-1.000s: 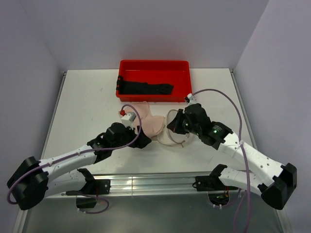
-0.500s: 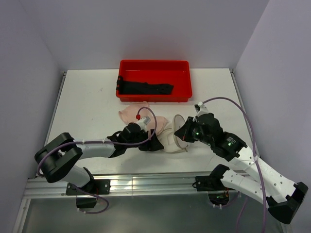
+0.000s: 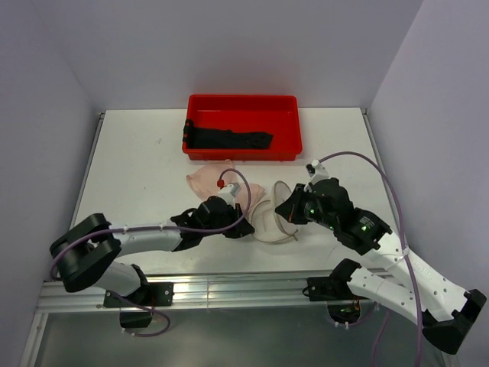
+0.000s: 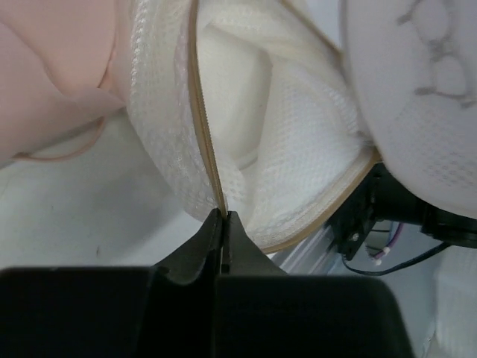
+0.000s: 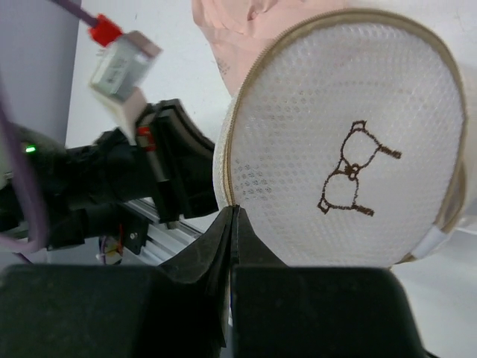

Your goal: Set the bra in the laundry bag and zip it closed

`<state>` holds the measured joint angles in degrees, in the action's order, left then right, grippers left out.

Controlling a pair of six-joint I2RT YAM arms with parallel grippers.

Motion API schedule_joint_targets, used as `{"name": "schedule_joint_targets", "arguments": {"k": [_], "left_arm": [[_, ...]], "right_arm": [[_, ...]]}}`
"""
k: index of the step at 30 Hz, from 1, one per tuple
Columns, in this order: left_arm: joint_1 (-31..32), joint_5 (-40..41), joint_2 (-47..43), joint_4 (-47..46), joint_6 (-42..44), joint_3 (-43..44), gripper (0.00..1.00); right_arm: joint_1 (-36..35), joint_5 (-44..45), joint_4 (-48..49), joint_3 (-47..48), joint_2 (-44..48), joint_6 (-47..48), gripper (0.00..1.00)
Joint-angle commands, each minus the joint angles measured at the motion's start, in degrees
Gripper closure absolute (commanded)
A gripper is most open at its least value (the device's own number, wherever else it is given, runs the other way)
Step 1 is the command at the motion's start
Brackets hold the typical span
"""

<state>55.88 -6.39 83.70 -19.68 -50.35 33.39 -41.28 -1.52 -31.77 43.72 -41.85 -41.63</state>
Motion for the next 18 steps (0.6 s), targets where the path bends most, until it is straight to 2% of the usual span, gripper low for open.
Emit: {"name": "schedule_joint_targets", "arguments": {"k": [1, 5, 9, 13, 18], "left_arm": [[1.2, 5.6, -7.9, 2.7, 2.4, 0.6, 1.00], [1.3, 8.8, -21.3, 9.1, 3.9, 0.6, 1.00], [1.3, 14.8, -31.2, 17.6, 5.6, 2.3, 1.00], [1.0, 25.9, -38.6, 30.1, 6.1, 4.8, 1.00], [0.5, 37.9, -46.4, 40.7, 3.9, 4.1, 1.00]], "right_arm": [[-0.1, 1.3, -0.4, 5.6, 0.3, 3.1, 1.00], [-0.2, 0.9, 0.0, 11.1, -0.3, 6.5, 1.00], [-0.2, -6.7, 5.1, 14.5, -3.5, 6.9, 1.00], [-1.3, -16.4, 18.9, 13.1, -9.2, 2.7, 1.00], [-6.5, -18.5, 30.9, 16.2, -20.6, 0.0, 1.00]]}}
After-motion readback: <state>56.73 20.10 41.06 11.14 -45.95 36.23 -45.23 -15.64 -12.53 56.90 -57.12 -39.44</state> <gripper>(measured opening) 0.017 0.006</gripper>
